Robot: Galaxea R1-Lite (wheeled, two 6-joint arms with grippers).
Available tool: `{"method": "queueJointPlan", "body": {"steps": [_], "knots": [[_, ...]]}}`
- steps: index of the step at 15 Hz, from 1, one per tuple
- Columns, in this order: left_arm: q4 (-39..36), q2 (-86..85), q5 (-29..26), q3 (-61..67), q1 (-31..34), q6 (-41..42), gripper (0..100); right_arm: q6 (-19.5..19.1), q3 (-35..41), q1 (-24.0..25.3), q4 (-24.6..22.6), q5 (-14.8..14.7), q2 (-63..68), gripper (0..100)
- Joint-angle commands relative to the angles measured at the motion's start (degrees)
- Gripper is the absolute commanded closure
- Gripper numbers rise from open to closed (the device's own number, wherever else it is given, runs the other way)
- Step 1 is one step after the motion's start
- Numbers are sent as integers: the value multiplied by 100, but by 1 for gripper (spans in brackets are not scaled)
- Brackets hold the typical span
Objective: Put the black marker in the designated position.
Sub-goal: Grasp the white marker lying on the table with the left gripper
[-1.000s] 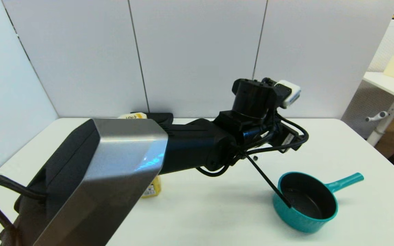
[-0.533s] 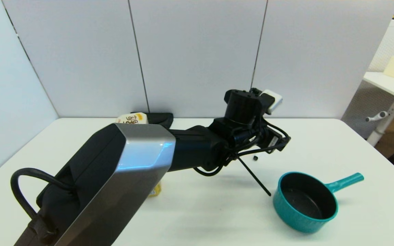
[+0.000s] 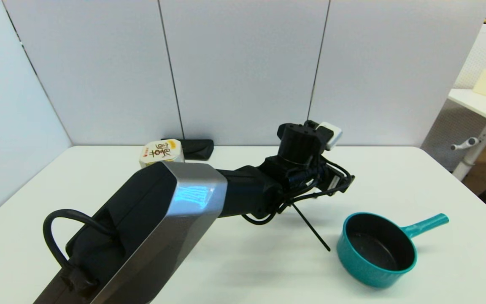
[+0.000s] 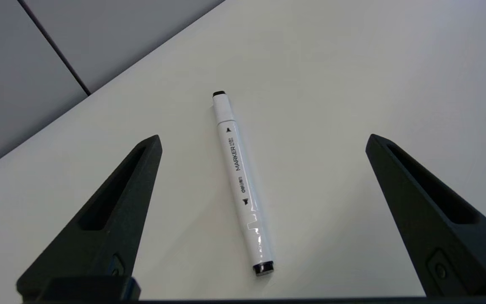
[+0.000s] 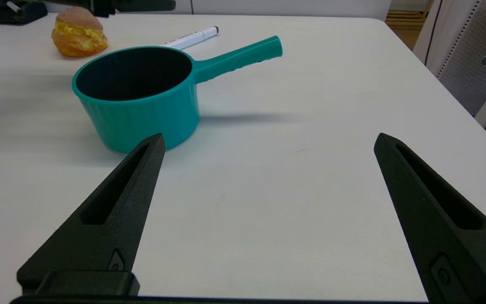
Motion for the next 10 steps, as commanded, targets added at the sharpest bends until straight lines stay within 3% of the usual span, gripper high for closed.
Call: {"method": "queueJointPlan", "body": {"steps": [1, 10], "knots": [[-24, 196, -1, -1, -2, 3, 0, -3, 1, 0, -2, 0, 7, 0], [-209, 424, 8, -1, 51, -15, 0, -3, 1, 0, -2, 0, 7, 0]]}}
